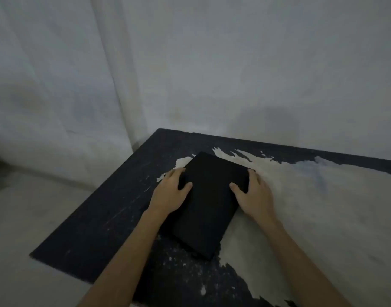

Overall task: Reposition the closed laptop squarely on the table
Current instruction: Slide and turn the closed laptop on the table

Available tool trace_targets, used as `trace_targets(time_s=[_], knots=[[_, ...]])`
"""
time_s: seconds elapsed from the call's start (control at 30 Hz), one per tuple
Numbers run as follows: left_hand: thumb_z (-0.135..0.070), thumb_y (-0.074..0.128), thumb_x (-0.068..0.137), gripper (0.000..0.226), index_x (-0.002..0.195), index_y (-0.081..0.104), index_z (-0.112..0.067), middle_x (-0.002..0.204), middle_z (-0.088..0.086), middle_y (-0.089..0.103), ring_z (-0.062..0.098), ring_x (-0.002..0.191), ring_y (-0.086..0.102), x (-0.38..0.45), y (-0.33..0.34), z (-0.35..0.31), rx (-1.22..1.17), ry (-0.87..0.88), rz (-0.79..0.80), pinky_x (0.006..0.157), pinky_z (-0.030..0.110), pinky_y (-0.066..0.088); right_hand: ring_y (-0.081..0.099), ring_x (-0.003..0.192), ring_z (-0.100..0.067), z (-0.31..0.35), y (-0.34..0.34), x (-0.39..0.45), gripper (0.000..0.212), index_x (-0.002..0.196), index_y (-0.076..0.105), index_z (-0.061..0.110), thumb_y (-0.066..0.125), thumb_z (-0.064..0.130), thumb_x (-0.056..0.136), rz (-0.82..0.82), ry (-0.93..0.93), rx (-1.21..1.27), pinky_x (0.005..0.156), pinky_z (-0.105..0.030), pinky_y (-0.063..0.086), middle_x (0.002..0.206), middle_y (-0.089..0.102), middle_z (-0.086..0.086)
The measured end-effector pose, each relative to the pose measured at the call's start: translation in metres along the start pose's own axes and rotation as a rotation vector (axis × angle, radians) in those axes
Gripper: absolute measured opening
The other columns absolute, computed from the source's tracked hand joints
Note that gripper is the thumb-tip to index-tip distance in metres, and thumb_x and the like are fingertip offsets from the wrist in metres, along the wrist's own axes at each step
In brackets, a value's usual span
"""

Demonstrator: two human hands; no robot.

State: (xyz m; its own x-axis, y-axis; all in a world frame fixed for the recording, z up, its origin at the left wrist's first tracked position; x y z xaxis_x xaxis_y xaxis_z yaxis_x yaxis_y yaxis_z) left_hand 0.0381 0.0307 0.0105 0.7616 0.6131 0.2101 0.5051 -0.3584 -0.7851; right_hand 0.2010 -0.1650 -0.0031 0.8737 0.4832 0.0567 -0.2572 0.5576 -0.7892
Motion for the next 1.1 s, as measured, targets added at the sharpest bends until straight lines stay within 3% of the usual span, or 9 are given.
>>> trace_targets(time_s=[0.1, 0.23, 0.43, 0.53, 0.63, 0.77, 0.9, 1.0, 1.1], knots=[[-0.045, 0.057, 0.1, 0.06, 0.153, 0.041, -0.022, 0.157, 0.003, 0.046, 0.023, 0.141, 0.046, 0.01, 0.005, 0.003, 0.03, -0.006, 0.04, 0.106, 0.039, 0.042, 0.014, 0.157, -0.029, 0.002, 0.009, 0.003, 0.09, 0.163, 0.013, 0.015, 0.047, 0.064, 0.095, -0.003, 0.036, -0.085, 0.126, -0.046, 0.009, 0.171, 0.015, -0.012], [-0.048, 0.054, 0.1, 0.06, 0.154, 0.04, -0.024, 0.156, 0.002, 0.047, 0.023, 0.139, 0.048, 0.017, 0.013, 0.006, 0.066, 0.005, 0.074, 0.106, 0.04, 0.043, 0.003, 0.158, -0.032, 0.006, 0.021, 0.001, 0.09, 0.164, 0.01, 0.02, 0.048, 0.064, 0.095, 0.041, 0.072, -0.035, 0.126, -0.047, 0.003, 0.172, 0.005, -0.015], [-0.048, 0.056, 0.099, 0.049, 0.143, 0.05, -0.026, 0.147, 0.004, 0.054, 0.023, 0.133, 0.051, 0.024, 0.016, -0.001, 0.079, 0.021, 0.039, 0.104, 0.041, 0.045, 0.006, 0.156, -0.036, 0.014, 0.024, 0.0, 0.091, 0.158, 0.026, 0.028, 0.069, 0.059, 0.084, -0.012, 0.068, 0.096, 0.124, -0.054, 0.017, 0.17, 0.01, -0.019], [-0.044, 0.06, 0.097, 0.037, 0.13, 0.054, -0.027, 0.135, 0.0, 0.06, 0.022, 0.125, 0.054, 0.025, 0.015, -0.002, 0.061, 0.052, 0.022, 0.099, 0.039, 0.048, 0.019, 0.152, -0.035, 0.013, 0.022, 0.002, 0.084, 0.146, 0.039, 0.038, 0.08, 0.053, 0.074, -0.017, 0.049, 0.171, 0.119, -0.055, 0.028, 0.163, 0.024, -0.014], [-0.043, 0.065, 0.095, 0.031, 0.116, 0.046, -0.032, 0.116, -0.005, 0.058, 0.019, 0.105, 0.057, 0.025, 0.011, -0.002, -0.001, 0.051, 0.014, 0.08, 0.034, 0.044, 0.041, 0.134, -0.022, 0.014, 0.016, 0.001, 0.072, 0.133, 0.047, 0.039, 0.086, 0.039, 0.072, -0.049, 0.0, 0.346, 0.106, -0.043, 0.043, 0.144, 0.042, 0.001], [-0.043, 0.07, 0.092, 0.037, 0.109, 0.038, -0.033, 0.113, -0.005, 0.056, 0.014, 0.097, 0.055, 0.023, 0.004, 0.0, -0.096, 0.047, -0.033, 0.076, 0.033, 0.041, 0.047, 0.115, -0.007, 0.02, 0.011, -0.002, 0.062, 0.122, 0.052, 0.04, 0.088, 0.024, 0.073, -0.128, -0.096, 0.536, 0.092, -0.023, 0.043, 0.134, 0.048, 0.008], [-0.046, 0.072, 0.089, 0.043, 0.107, 0.037, -0.031, 0.118, -0.003, 0.06, 0.013, 0.104, 0.055, 0.021, -0.005, 0.001, -0.188, 0.021, -0.091, 0.086, 0.04, 0.05, 0.051, 0.126, 0.007, 0.019, 0.006, -0.006, 0.087, 0.144, 0.042, 0.046, 0.082, 0.004, 0.079, -0.202, -0.078, 0.921, 0.092, -0.014, 0.05, 0.144, 0.049, 0.017], [-0.047, 0.074, 0.088, 0.043, 0.106, 0.038, -0.033, 0.121, -0.005, 0.058, 0.013, 0.111, 0.049, 0.019, -0.009, 0.001, -0.228, 0.011, -0.135, 0.093, 0.042, 0.049, 0.044, 0.143, -0.009, 0.016, 0.011, -0.006, 0.102, 0.155, 0.02, 0.052, 0.075, 0.001, 0.087, -0.195, 0.055, 1.189, 0.106, -0.041, 0.051, 0.162, 0.038, 0.004], [-0.05, 0.073, 0.087, 0.041, 0.105, 0.039, -0.034, 0.119, -0.006, 0.058, 0.014, 0.113, 0.052, 0.016, -0.01, -0.002, -0.238, 0.021, -0.145, 0.093, 0.042, 0.05, 0.036, 0.149, -0.018, 0.021, 0.018, -0.01, 0.094, 0.159, 0.011, 0.049, 0.071, 0.016, 0.094, -0.19, 0.109, 1.084, 0.116, -0.052, 0.039, 0.167, 0.03, 0.005]])
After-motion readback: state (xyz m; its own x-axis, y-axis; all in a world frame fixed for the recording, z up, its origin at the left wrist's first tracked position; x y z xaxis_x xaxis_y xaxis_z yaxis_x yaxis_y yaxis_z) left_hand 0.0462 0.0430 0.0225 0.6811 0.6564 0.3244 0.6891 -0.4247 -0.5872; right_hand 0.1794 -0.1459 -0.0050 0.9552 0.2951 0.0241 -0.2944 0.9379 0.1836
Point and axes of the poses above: each hand's wrist, its own x-axis towards the middle knuckle, its own y-axis out of the palm, z = x × y, the point moved 5 cm from there along x, towards the middle knuckle
